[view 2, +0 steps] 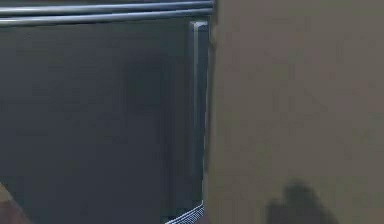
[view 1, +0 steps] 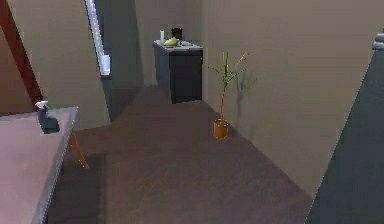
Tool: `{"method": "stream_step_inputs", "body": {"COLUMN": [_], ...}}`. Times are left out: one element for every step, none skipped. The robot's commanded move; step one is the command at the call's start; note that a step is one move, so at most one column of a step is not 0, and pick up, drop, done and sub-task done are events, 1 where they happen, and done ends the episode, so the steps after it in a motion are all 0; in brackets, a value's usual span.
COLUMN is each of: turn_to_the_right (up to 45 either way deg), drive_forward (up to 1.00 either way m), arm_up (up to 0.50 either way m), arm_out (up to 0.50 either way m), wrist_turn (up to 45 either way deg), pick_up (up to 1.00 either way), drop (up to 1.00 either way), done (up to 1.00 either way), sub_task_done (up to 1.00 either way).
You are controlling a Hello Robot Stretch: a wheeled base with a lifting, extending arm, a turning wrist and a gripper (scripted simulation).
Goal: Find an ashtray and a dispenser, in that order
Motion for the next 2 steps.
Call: {"method": "stream_step_inputs", "body": {"turn_to_the_right": [-30.0,0.0], "drive_forward": [0.00,0.75], "arm_up": [0.00,0.00], "arm_out": [0.00,0.00], "wrist_turn": [0.0,0.0], "pick_up": [0.00,0.00], "drop": [0.00,0.00], "done": [0.00,0.00], "sub_task_done": [0.00,0.00]}}
